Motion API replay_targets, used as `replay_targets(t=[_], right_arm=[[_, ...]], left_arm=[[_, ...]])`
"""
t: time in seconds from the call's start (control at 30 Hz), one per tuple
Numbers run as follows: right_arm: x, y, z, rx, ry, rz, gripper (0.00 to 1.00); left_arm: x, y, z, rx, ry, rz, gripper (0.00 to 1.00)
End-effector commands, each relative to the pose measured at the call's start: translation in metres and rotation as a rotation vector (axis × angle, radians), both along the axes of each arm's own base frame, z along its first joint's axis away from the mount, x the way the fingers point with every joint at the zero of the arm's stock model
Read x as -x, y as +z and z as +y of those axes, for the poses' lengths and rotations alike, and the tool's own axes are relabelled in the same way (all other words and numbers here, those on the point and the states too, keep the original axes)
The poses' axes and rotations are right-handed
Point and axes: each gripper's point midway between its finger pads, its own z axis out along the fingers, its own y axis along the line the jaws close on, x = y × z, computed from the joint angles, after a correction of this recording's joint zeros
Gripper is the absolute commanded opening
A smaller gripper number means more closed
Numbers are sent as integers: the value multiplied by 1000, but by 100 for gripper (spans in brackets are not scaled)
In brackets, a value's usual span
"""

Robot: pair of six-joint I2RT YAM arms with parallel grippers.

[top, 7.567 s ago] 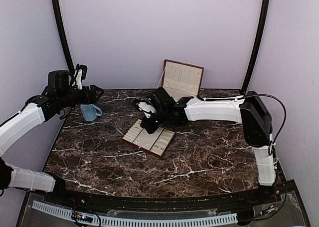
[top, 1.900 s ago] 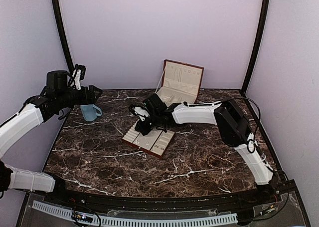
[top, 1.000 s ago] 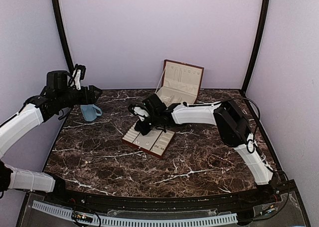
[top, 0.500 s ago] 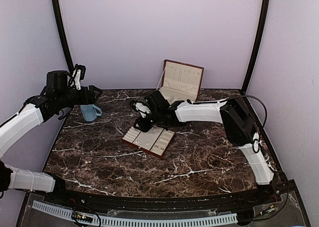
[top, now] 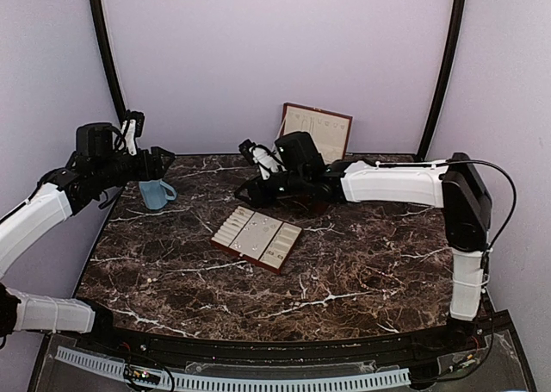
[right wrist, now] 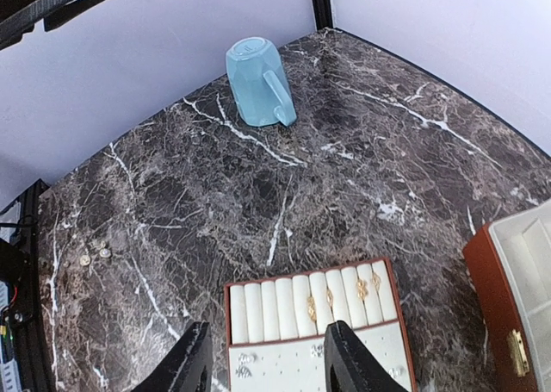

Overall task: Organize the mixed jewelry
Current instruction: Adjust the ring on the ring tray, then pick up the bracelet from the center of the board.

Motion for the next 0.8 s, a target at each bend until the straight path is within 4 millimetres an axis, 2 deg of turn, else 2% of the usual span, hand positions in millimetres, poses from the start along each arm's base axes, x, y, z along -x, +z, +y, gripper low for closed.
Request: replay_targets(t=[0.0, 0.1, 0.27, 0.47, 0.67, 0.73, 0.77], right_arm=[[14, 33, -22, -88, -46, -23, 47], [20, 37, -45, -84, -96, -24, 49], [22, 33, -86, -78, -197, -8, 49], [12, 23, -144, -73, -348, 42, 50], [-1, -9, -204, 43, -538, 92, 50], [-5, -21, -224, 88, -603, 113, 50], [-8, -28, -234, 109, -639, 126, 49]], left_arm=[[4, 20, 6, 3, 18, -97, 79], [7, 26, 6, 6, 12, -130, 79], [8, 24, 5, -1, -1, -150, 82], [1, 11, 9, -37, 25, -113, 85], [-6, 8, 11, -56, 42, -89, 87], [-9, 9, 8, -54, 30, -72, 87], [-10, 16, 6, -47, 19, -71, 87]])
